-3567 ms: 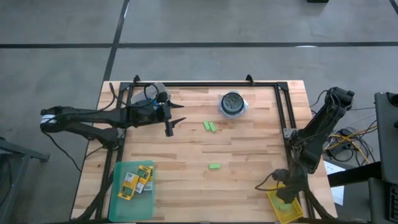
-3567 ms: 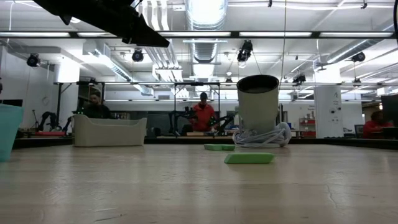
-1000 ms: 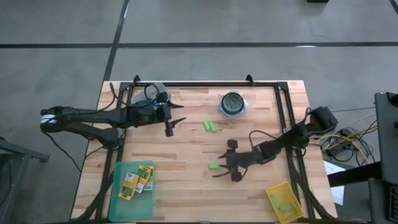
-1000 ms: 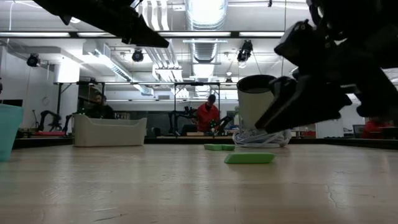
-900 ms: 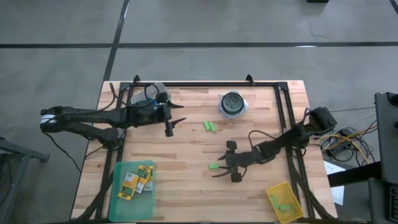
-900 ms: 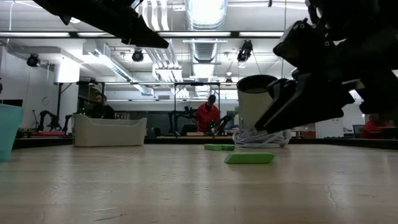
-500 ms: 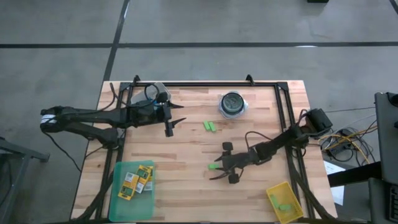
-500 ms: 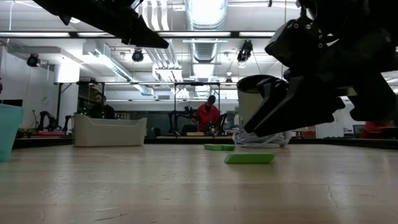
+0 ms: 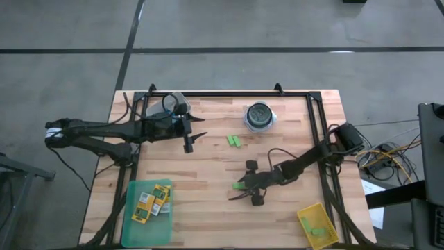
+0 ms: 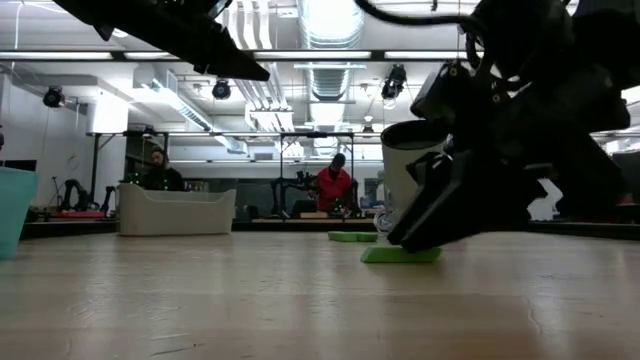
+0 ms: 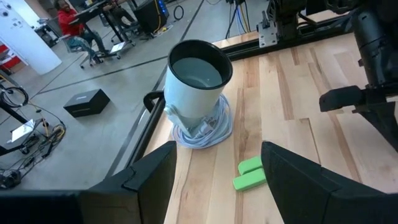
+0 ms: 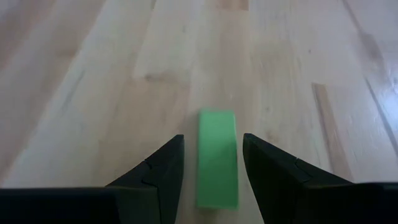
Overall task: Pick & Place School Supplies
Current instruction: Put the green eraser into the yellow bin
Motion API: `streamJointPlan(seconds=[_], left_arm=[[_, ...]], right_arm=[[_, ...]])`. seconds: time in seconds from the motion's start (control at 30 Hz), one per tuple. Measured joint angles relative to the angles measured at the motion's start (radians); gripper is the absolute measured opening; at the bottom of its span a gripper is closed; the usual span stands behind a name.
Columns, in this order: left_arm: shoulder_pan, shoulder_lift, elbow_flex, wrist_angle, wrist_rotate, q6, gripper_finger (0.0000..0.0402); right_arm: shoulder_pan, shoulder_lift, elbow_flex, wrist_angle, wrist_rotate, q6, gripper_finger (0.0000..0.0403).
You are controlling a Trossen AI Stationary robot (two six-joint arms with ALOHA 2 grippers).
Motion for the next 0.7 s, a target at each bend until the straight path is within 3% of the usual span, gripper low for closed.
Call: streamJointPlan(seconds=[0.4,0.7], left_arm=[[0.000,0.000,0.000,-0.007,0.000,0.000,0.0241],[0.000,0.000,0.000,-0.007,0.000,0.000,0.0241]], right_arm=[[-0.012,0.023,0.004,-0.021,0.000,0.019,0.0157],[-0.016,0.026,0.019,-0.031,0.013,0.018,0.0121]])
